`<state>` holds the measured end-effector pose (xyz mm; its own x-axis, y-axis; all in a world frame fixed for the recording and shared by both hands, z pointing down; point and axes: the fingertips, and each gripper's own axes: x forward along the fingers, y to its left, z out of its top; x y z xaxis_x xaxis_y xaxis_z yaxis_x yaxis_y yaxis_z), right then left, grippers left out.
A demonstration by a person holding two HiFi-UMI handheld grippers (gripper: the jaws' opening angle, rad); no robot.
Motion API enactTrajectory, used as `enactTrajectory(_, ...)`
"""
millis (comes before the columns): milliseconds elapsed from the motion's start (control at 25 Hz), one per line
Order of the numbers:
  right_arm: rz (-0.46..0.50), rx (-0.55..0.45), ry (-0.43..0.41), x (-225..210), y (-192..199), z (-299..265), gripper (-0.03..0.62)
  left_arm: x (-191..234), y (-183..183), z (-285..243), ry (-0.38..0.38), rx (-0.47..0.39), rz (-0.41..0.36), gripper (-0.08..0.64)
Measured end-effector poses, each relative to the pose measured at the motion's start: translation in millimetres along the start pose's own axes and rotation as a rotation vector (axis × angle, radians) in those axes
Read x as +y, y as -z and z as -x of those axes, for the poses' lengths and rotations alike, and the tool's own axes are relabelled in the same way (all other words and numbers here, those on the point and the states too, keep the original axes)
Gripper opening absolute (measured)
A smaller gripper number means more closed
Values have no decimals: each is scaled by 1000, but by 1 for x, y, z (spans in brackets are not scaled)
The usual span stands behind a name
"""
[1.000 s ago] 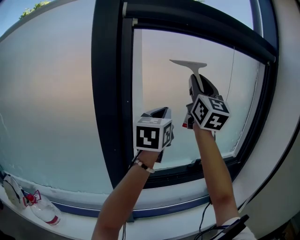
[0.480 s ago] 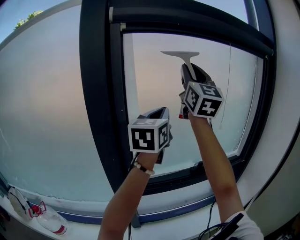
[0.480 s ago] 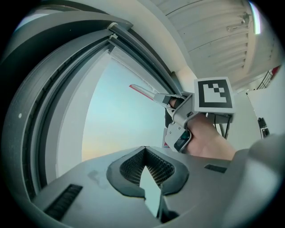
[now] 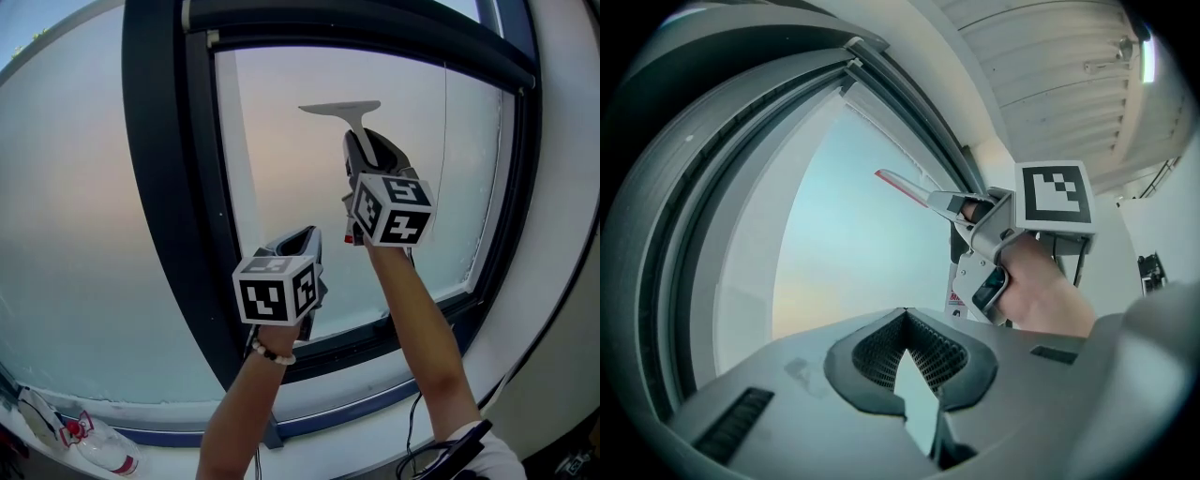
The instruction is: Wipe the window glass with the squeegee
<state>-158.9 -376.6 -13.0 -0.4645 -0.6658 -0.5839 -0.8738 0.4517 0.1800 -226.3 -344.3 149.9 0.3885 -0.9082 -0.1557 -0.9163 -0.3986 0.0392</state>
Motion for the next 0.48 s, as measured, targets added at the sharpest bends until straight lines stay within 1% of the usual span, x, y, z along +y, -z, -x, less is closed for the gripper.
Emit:
enactTrajectory(80, -1, 11, 4, 0, 9, 7, 92, 1, 10, 1, -1, 13, 5, 0)
enactTrajectory(480, 6, 76, 15, 6, 57, 46, 92, 1, 57, 8, 15, 67, 81, 0)
